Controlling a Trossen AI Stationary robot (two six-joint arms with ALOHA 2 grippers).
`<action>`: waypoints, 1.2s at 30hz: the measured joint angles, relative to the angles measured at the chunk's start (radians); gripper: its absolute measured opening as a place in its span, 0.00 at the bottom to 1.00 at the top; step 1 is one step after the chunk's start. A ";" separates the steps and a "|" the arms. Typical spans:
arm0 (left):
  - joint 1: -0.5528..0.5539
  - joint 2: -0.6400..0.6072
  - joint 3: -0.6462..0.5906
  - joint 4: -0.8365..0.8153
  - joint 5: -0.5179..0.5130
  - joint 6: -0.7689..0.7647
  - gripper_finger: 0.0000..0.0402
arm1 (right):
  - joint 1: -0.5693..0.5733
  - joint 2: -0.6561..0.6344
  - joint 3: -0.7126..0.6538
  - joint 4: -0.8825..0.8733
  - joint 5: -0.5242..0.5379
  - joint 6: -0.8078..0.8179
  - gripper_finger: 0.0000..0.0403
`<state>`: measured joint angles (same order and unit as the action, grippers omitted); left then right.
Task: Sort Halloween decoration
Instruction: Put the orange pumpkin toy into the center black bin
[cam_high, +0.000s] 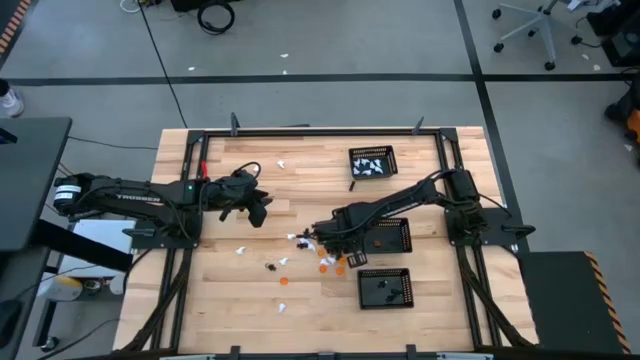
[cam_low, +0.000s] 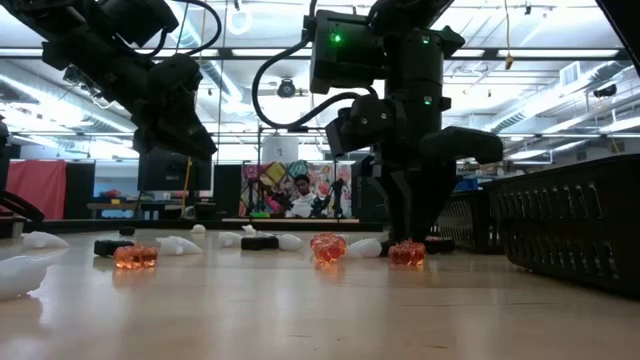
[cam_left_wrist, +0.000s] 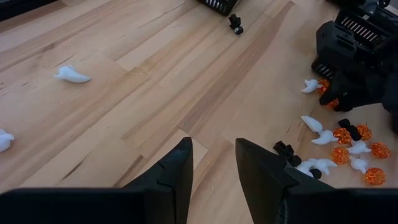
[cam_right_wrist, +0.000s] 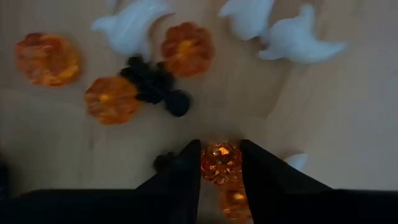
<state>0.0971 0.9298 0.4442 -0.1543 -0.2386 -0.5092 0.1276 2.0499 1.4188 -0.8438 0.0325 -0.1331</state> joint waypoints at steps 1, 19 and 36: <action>0.000 0.000 0.000 0.000 0.000 0.002 0.32 | 0.000 0.000 0.008 -0.004 0.004 0.000 0.26; 0.001 0.000 0.000 -0.001 0.000 0.026 0.32 | -0.001 -0.113 0.216 -0.280 -0.068 0.115 0.26; 0.002 0.000 0.000 0.012 -0.013 0.000 0.32 | -0.010 -0.483 -0.353 -0.041 -0.056 0.301 0.26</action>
<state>0.0986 0.9295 0.4442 -0.1428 -0.2512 -0.5091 0.1173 1.5666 1.0657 -0.8848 -0.0239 0.1675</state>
